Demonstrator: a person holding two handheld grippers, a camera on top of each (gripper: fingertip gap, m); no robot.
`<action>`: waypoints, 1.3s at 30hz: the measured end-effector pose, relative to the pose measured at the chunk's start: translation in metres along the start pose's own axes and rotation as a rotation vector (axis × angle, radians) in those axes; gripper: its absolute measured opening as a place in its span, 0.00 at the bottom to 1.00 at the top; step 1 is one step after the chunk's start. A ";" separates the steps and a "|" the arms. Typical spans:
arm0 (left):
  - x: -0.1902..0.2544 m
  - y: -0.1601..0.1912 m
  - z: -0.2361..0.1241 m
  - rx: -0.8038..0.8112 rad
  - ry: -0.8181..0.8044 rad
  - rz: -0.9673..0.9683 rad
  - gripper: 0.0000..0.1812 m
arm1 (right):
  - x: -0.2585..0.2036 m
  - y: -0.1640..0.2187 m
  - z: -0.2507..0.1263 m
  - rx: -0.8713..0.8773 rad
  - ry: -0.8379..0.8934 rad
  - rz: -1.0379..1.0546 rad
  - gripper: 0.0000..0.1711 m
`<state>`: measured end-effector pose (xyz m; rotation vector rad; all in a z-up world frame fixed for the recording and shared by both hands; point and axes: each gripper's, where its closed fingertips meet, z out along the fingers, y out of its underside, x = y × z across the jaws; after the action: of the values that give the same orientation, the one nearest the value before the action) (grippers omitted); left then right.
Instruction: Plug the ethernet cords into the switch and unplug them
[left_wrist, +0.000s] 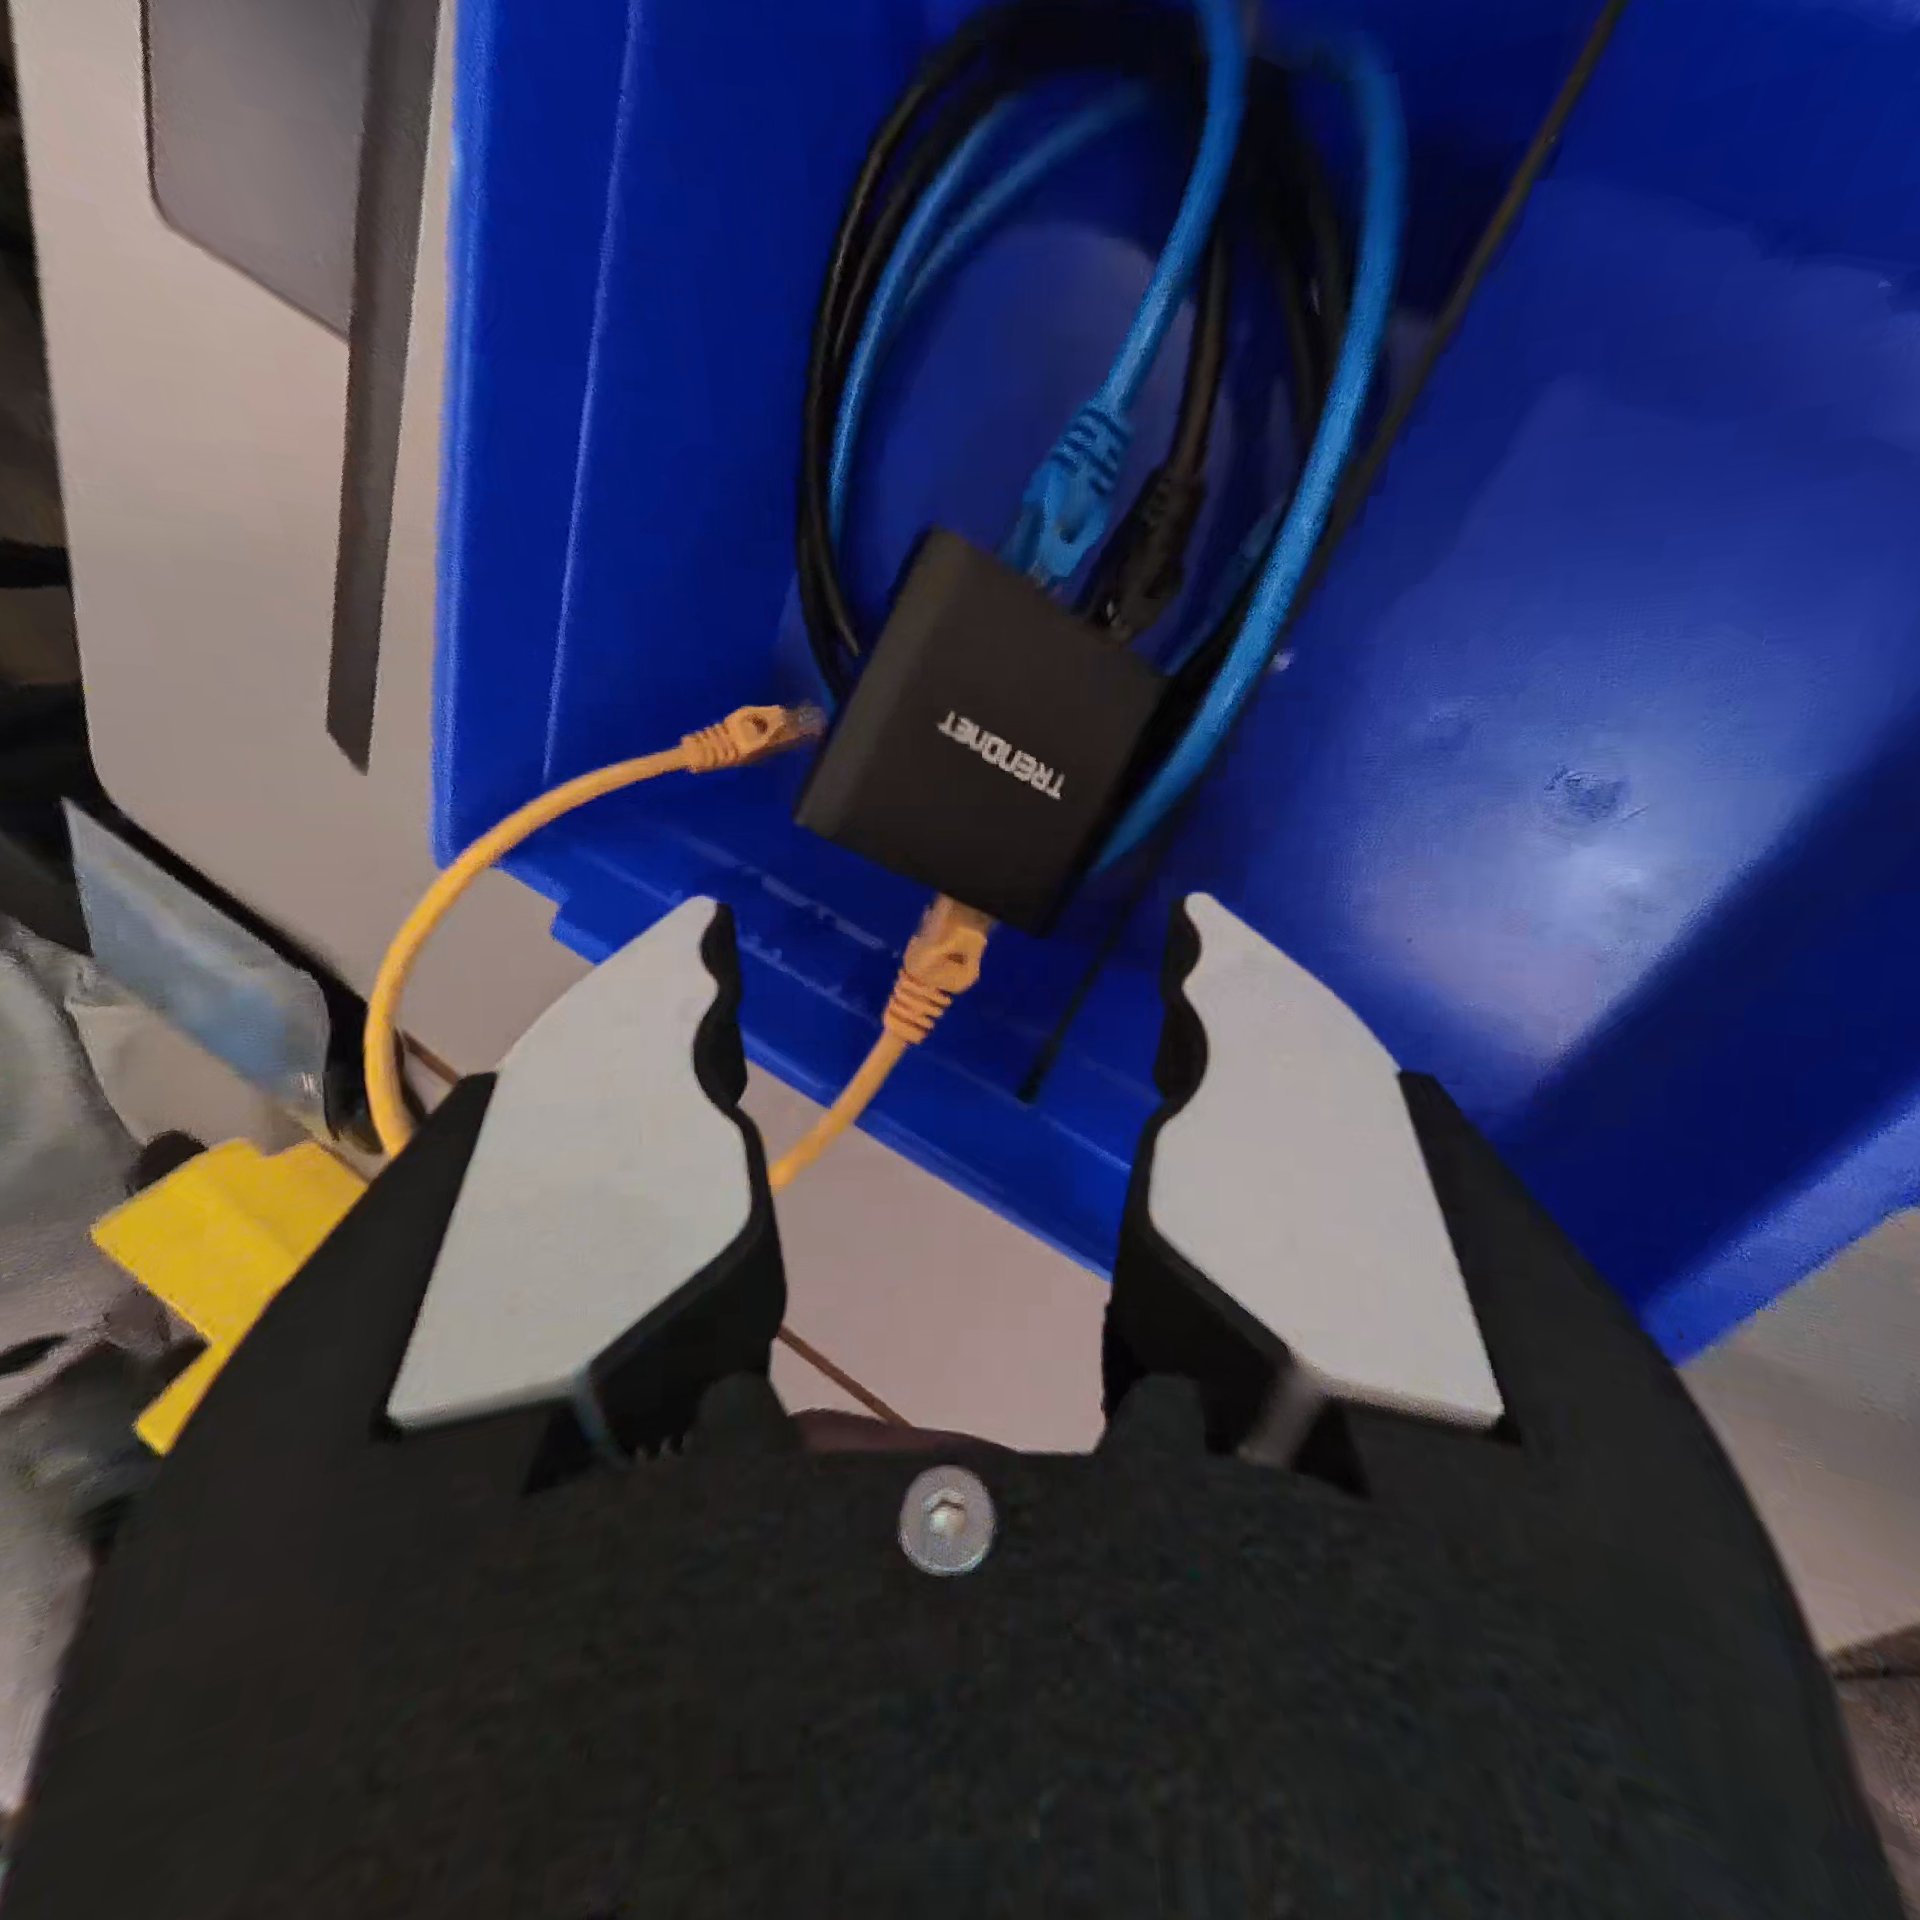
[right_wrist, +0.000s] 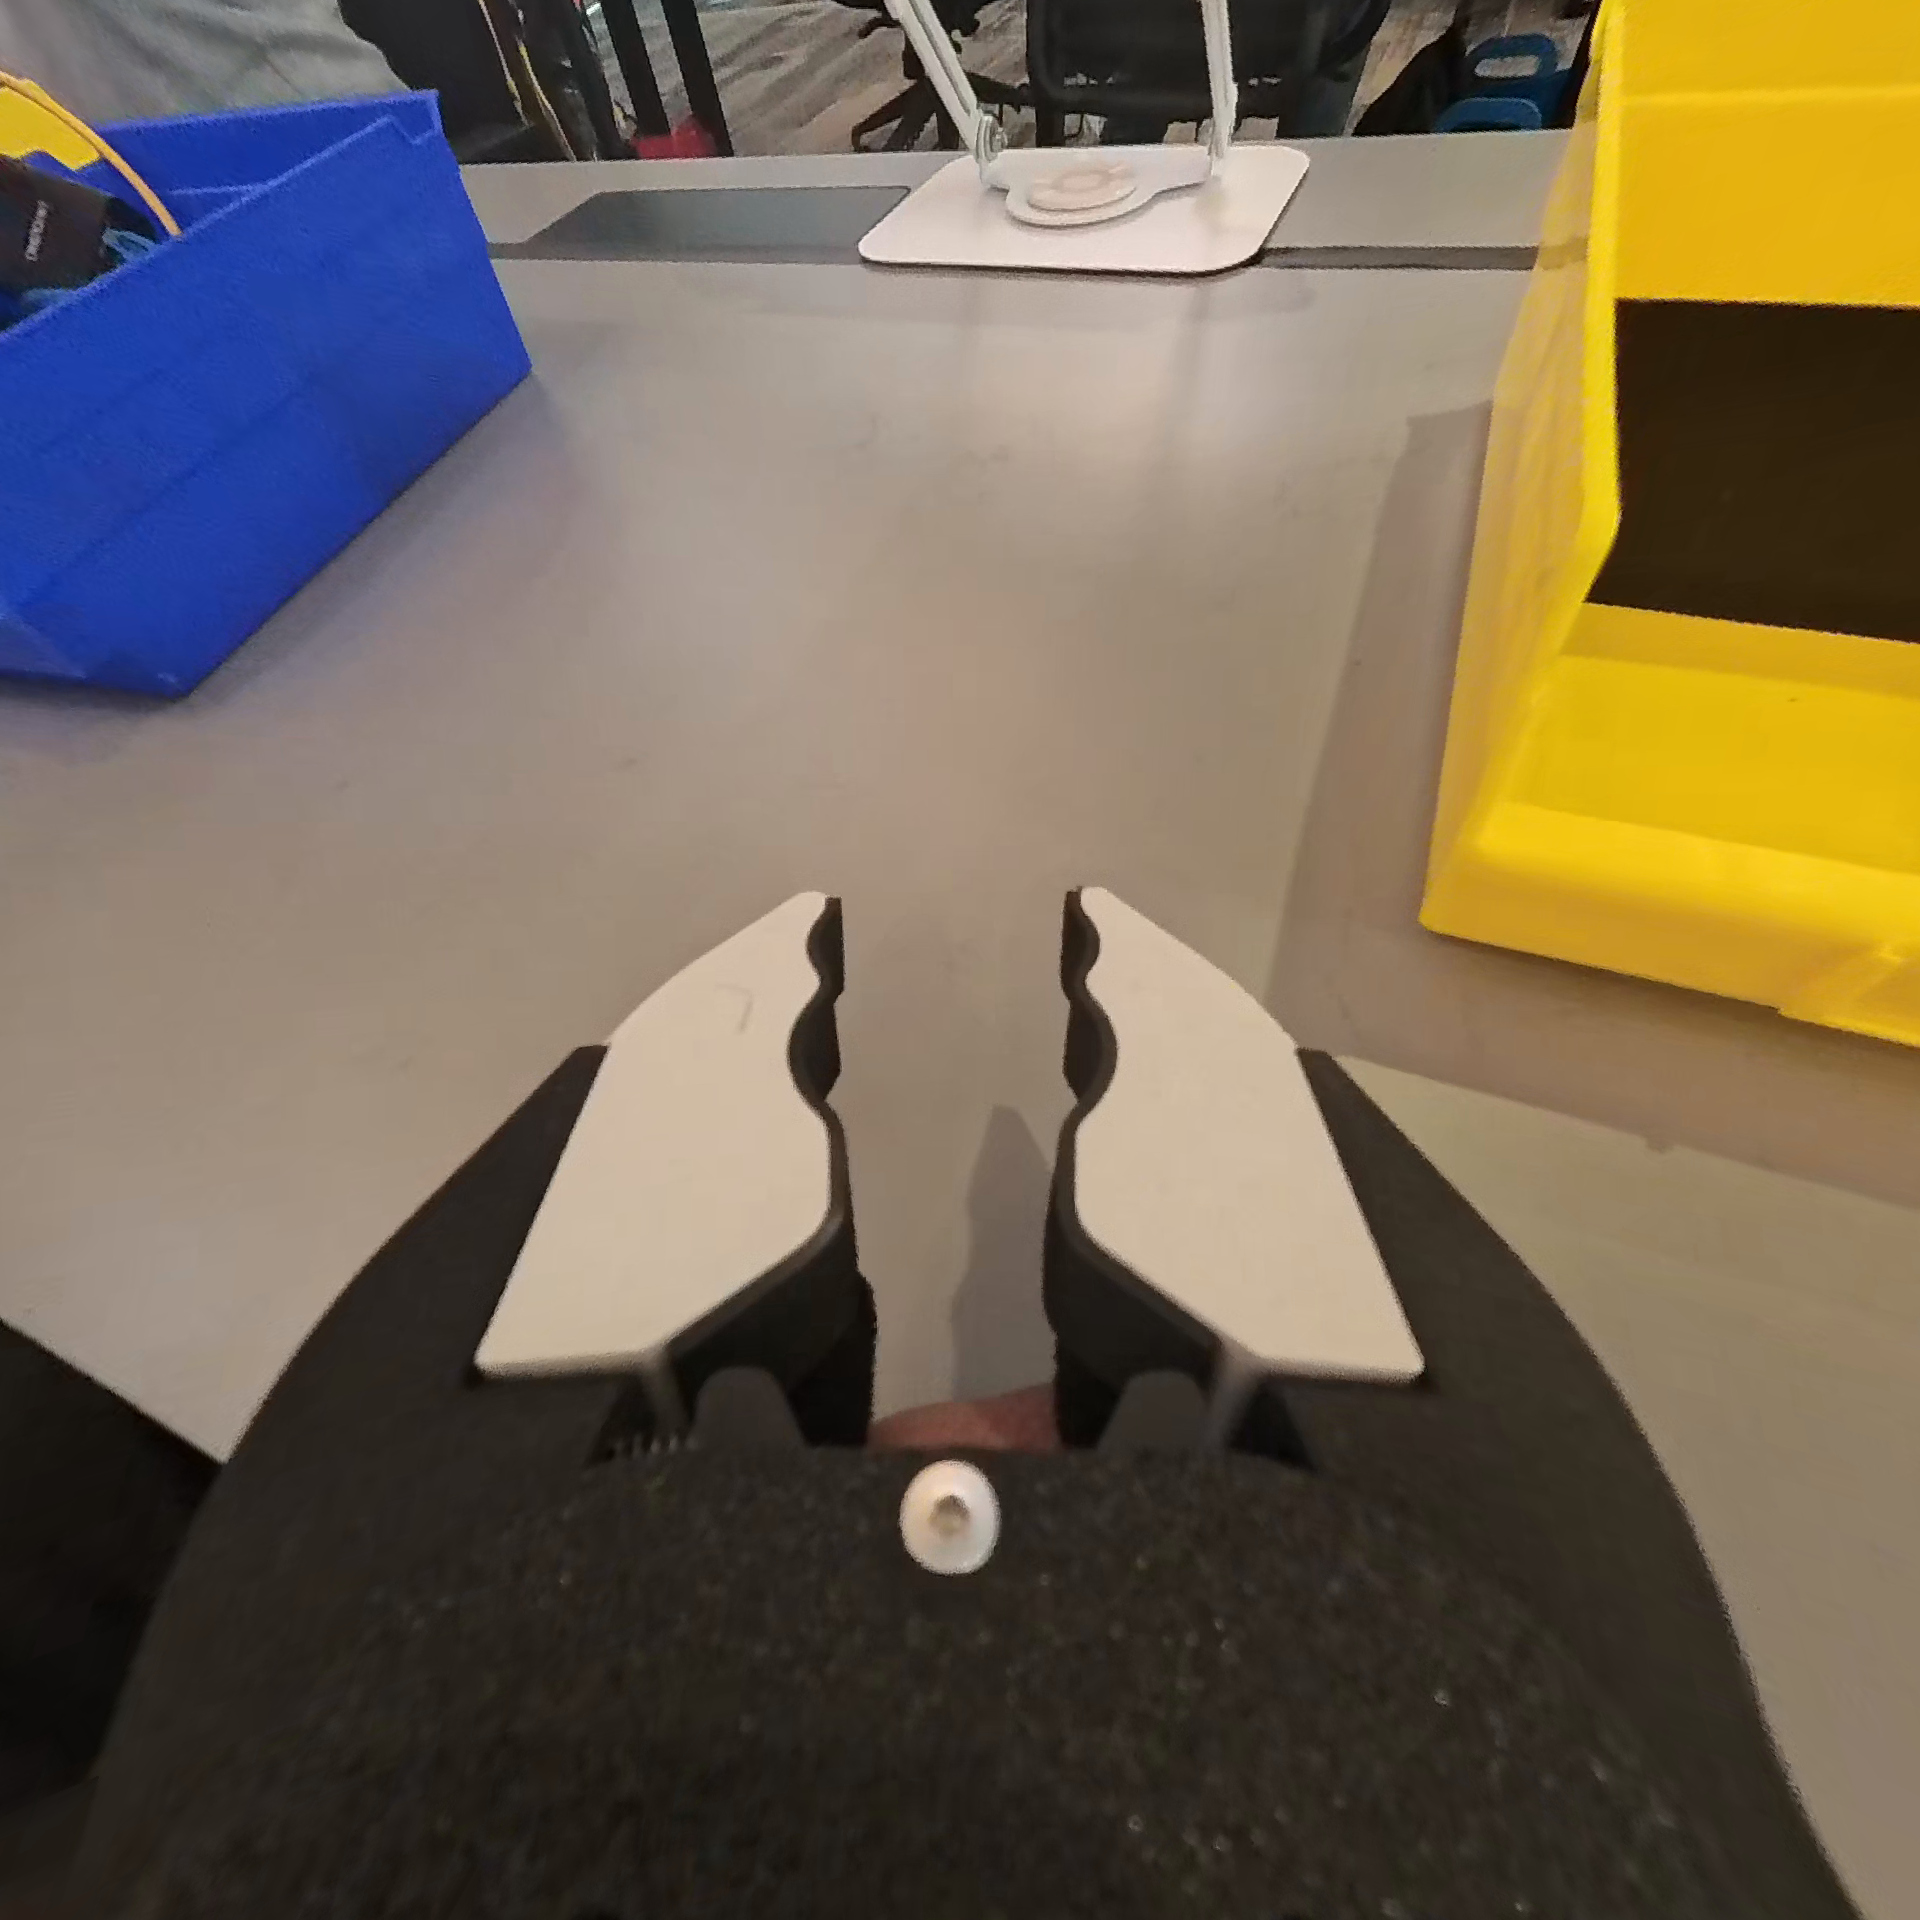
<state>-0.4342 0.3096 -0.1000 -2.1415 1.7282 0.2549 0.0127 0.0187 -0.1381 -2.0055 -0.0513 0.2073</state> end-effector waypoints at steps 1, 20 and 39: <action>0.000 -0.003 0.003 -0.002 0.019 0.022 0.43 | 0.000 0.001 0.001 -0.002 0.004 -0.003 0.23; 0.001 -0.005 0.004 -0.022 0.191 0.073 0.30 | -0.013 0.005 0.015 -0.043 -0.037 -0.035 0.23; -0.015 -0.016 -0.029 0.063 0.025 0.114 0.15 | -0.029 0.005 0.014 -0.041 -0.064 -0.070 0.23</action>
<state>-0.4249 0.3146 -0.0651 -2.0135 1.8497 0.2018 -0.0185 0.0255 -0.1454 -2.0341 -0.1670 0.2275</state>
